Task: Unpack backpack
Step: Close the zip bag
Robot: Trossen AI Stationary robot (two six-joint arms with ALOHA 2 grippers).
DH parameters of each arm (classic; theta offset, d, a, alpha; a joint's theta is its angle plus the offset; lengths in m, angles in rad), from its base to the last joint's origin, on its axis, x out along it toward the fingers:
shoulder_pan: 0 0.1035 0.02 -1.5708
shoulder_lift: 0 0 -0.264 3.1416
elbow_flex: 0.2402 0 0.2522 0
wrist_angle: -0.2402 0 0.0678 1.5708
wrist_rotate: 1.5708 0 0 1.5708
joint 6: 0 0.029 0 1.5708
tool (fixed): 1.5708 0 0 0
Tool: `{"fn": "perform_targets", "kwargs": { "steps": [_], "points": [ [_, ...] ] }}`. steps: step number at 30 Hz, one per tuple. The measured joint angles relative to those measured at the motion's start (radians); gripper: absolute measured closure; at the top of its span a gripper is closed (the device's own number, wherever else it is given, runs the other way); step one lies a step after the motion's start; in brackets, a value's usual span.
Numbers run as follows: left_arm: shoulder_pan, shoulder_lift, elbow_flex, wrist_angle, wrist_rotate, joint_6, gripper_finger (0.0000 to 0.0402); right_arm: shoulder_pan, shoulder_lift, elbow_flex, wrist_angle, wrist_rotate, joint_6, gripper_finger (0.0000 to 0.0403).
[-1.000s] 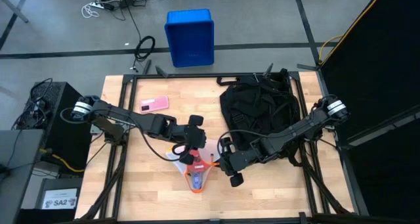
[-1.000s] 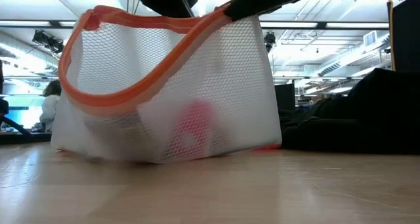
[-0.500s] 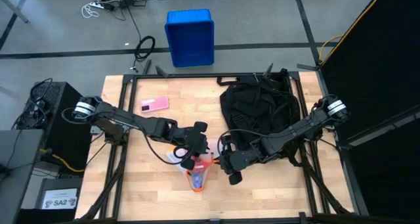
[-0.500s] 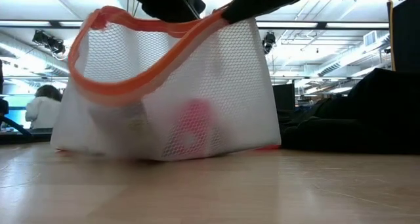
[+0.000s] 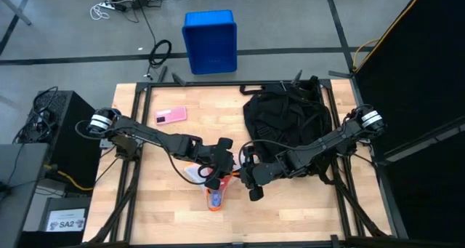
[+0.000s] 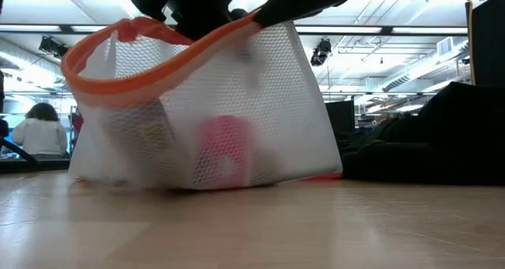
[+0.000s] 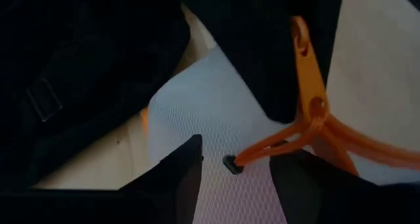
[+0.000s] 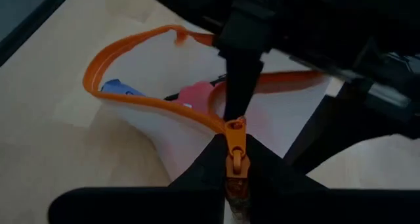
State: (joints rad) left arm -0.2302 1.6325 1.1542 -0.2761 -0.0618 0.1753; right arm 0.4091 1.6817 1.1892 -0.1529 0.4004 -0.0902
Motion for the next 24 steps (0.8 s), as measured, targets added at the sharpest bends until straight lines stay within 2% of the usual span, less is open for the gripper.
{"fn": "perform_targets", "kwargs": {
  "steps": [5,9,12,16,24],
  "points": [
    [0.0,0.0,0.0,0.026,0.013,-0.008,0.0251,0.0,0.0,0.0,0.022,0.0,0.001,0.0399],
    [0.001,0.011,0.0,0.016,0.024,-0.024,0.0275,0.0,0.0,0.0,0.031,0.0,-0.001,0.0399],
    [0.0,0.021,0.0,0.004,0.03,-0.016,0.0313,0.0,0.0,0.0,0.036,0.0,-0.002,0.0399],
    [0.0,0.022,0.0,-0.036,0.008,0.02,0.0388,0.0,0.0,0.0,0.036,0.004,-0.008,0.0398],
    [-0.006,-0.005,0.0,-0.062,-0.071,0.035,0.0401,0.0,0.0,0.0,-0.002,-0.008,-0.003,0.0371]
  ]
}}
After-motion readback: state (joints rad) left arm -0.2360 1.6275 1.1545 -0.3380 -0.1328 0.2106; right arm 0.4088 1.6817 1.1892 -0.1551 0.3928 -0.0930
